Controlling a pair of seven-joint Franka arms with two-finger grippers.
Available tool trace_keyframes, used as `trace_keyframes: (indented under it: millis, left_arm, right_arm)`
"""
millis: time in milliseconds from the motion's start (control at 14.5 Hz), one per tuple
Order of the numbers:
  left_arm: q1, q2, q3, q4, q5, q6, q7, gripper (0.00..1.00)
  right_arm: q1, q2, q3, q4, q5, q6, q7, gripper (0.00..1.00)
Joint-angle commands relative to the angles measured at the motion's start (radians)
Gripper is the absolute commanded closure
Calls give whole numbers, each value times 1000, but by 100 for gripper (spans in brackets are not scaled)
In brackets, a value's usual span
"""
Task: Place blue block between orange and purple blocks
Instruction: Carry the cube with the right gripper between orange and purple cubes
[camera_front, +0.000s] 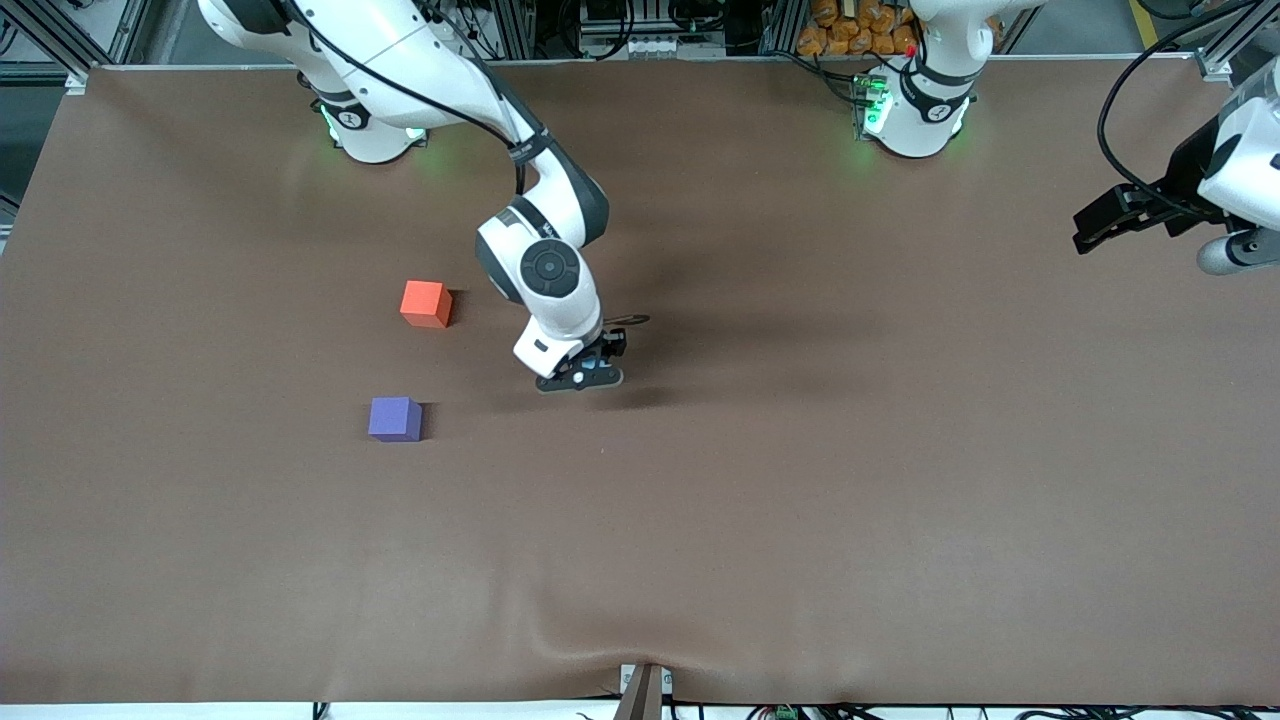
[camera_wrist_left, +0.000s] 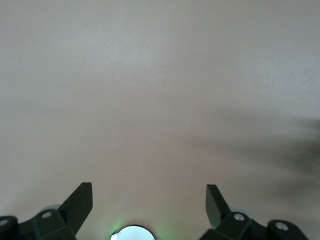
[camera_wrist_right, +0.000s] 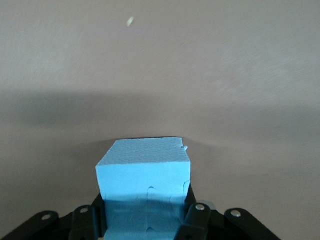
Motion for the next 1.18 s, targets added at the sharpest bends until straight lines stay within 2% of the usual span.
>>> trace_keyframes:
  millis: [0, 138, 207, 346, 484, 691, 829, 1106]
  left_arm:
    - [9, -30, -2, -24, -20, 6, 24, 0]
    - [10, -31, -2, -24, -20, 8, 24, 0]
    - [10, -31, -2, -24, -20, 8, 24, 0]
    - [12, -27, -2, -24, -20, 10, 24, 0]
    - [13, -28, -2, -24, -20, 11, 24, 0]
    - [15, -27, -2, -24, -19, 23, 24, 0]
    - [15, -25, -2, -24, -20, 28, 24, 0]
    - [15, -28, -2, -22, -19, 28, 54, 0]
  right_arm:
    - [-85, -130, 5, -18, -23, -157, 10, 100]
    - [-177, -232, 5, -50, -24, -278, 5, 100]
    - [-212, -284, 5, -87, -24, -294, 5, 100]
    - [-289, -396, 6, -206, -24, -261, -13, 100]
    - [-353, -483, 6, -318, -24, -224, -126, 100]
    - [-410, -517, 6, -424, -24, -167, -171, 100]
    - [-421, -525, 8, -510, -23, -63, -177, 100]
    - [-441, -510, 6, -563, -23, 25, -179, 100]
